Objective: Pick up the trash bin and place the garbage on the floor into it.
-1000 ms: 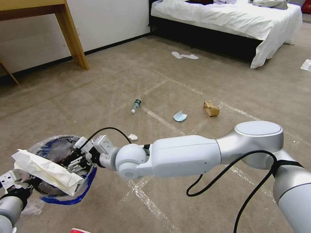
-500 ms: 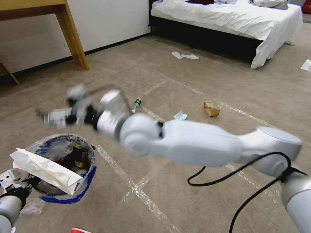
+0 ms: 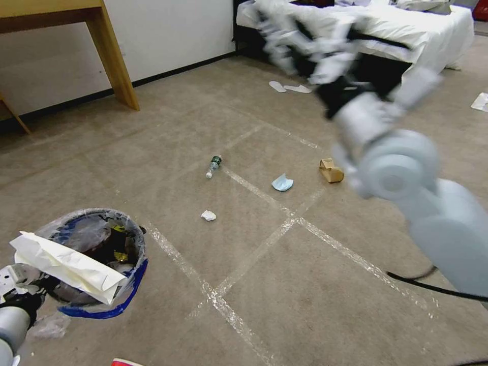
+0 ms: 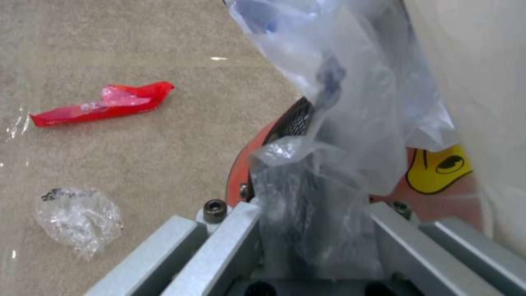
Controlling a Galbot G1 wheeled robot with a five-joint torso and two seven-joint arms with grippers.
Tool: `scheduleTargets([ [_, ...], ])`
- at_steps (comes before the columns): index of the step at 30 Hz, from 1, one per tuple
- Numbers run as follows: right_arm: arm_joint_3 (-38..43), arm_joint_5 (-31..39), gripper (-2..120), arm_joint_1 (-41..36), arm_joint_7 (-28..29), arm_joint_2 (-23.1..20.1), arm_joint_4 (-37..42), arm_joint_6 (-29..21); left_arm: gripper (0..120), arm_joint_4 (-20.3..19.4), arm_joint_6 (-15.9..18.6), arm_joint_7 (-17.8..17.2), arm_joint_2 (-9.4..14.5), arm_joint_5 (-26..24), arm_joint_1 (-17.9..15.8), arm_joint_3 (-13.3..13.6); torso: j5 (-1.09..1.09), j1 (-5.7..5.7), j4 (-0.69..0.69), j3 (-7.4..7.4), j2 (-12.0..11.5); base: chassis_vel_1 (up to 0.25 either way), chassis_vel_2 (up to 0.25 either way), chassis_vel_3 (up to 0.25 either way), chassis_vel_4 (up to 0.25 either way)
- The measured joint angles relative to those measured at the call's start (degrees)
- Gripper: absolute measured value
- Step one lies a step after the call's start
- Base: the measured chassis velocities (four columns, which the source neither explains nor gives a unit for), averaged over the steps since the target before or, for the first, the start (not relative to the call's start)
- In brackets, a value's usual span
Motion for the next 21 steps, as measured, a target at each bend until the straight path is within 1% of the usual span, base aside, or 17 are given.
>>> scheduleTargets([
  [1, 0.0, 0.0, 100, 0.0, 0.0, 0.0, 0.0, 0.0, 0, 0.0, 0.0, 0.0, 0.0, 0.0, 0.0, 0.0, 0.00, 0.00, 0.00, 0.00, 0.0, 0.000, 0.000, 0.000, 0.000],
  [2, 2.7, -1.1, 100, -2.6, 0.0, -0.2, 0.5, 0.3, 0, -0.1, 0.0, 0.0, 0.0, -0.1, 0.1, 0.0, 0.00, 0.00, -0.01, 0.00, 0.0, 0.000, 0.000, 0.000, 0.000],
  [3, 7.5, -3.4, 100, -8.2, -0.3, -0.2, 1.3, 0.8, 0, -0.3, 0.0, 0.0, 0.0, -0.2, 0.3, -0.1, 0.00, 0.00, -0.01, 0.00, 0.0, 0.000, 0.000, 0.000, 0.000],
  [4, 7.5, -3.4, 100, -8.2, -0.3, -0.2, 1.3, 0.8, 0, -0.3, 0.0, 0.0, 0.0, -0.2, 0.3, -0.1, 0.00, 0.00, -0.01, 0.00, 0.0, 0.000, 0.000, 0.000, 0.000],
  [6, 12.4, -5.2, 100, -15.2, -0.8, 0.1, 2.1, 1.3, 0, -0.5, 0.0, -0.1, 0.0, -0.3, 0.5, 0.0, 0.00, 0.00, 0.00, 0.00, 0.0, 0.000, 0.000, 0.000, 0.000],
  [7, 15.7, -6.5, 100, -20.9, -1.1, 0.5, 3.0, 2.0, 0, -0.6, 0.1, -0.3, -0.1, -0.5, 0.7, 0.0, 0.01, 0.00, -0.01, 0.00, 0.0, 0.000, 0.000, 0.000, 0.000],
  [8, 15.7, -6.5, 100, -20.9, -1.1, 0.5, 3.0, 2.0, 0, -0.6, 0.1, -0.3, -0.1, -0.5, 0.7, 0.0, 0.01, 0.00, -0.01, 0.00, 0.0, 0.000, 0.000, 0.000, 0.000],
  [10, 20.3, -8.0, 100, -27.6, -1.9, 1.0, 4.2, 2.8, 0, -0.8, 0.2, -0.5, -0.5, -0.7, 1.3, 0.1, -0.04, -0.01, 0.00, 0.00, 0.0, 0.000, 0.000, 0.000, 0.000],
  [11, 20.3, -8.0, 100, -27.6, -1.9, 1.0, 4.2, 2.8, 0, -0.8, 0.2, -0.5, -0.5, -0.7, 1.3, 0.1, -0.04, -0.01, 0.00, 0.00, 0.0, 0.000, 0.000, 0.000, 0.000],
  [14, 24.4, -10.8, 100, -35.5, -2.3, 1.8, 5.1, 4.2, 0, -1.5, 0.6, -0.8, -0.6, -1.7, 2.1, -0.1, -0.02, -0.01, 0.00, 0.00, 0.0, 0.000, 0.000, 0.000, 0.000],
  [15, 24.4, -10.8, 100, -35.5, -2.3, 1.8, 5.1, 4.2, 0, -1.5, 0.6, -0.8, -0.6, -1.7, 2.1, -0.1, -0.02, -0.01, 0.00, 0.00, 0.0, 0.000, 0.000, 0.000, 0.000],
  [17, 26.7, -11.6, 100, -39.5, -2.1, 2.7, 5.7, 4.6, 0, -1.9, 1.1, -1.2, -0.4, -2.8, 2.6, -0.3, -0.03, -0.01, 0.00, 0.00, 0.0, 0.000, 0.000, 0.000, 0.000],
  [18, 26.7, -11.6, 100, -39.5, -2.1, 2.7, 5.7, 4.6, 0, -1.9, 1.1, -1.2, -0.4, -2.8, 2.6, -0.3, -0.03, -0.01, 0.00, 0.00, 0.0, 0.000, 0.000, 0.000, 0.000],
  [20, 28.7, -12.5, 100, -42.6, -1.9, 3.5, 5.9, 4.9, 0, -2.2, 1.5, -1.7, -0.3, -3.8, 2.7, -0.3, -0.03, 0.00, 0.01, 0.00, 0.0, 0.000, 0.000, 0.000, 0.000],
  [21, 28.7, -12.5, 100, -42.6, -1.9, 3.5, 5.9, 4.9, 0, -2.2, 1.5, -1.7, -0.3, -3.8, 2.7, -0.3, -0.03, 0.00, 0.01, 0.00, 0.0, 0.000, 0.000, 0.000, 0.000],
])
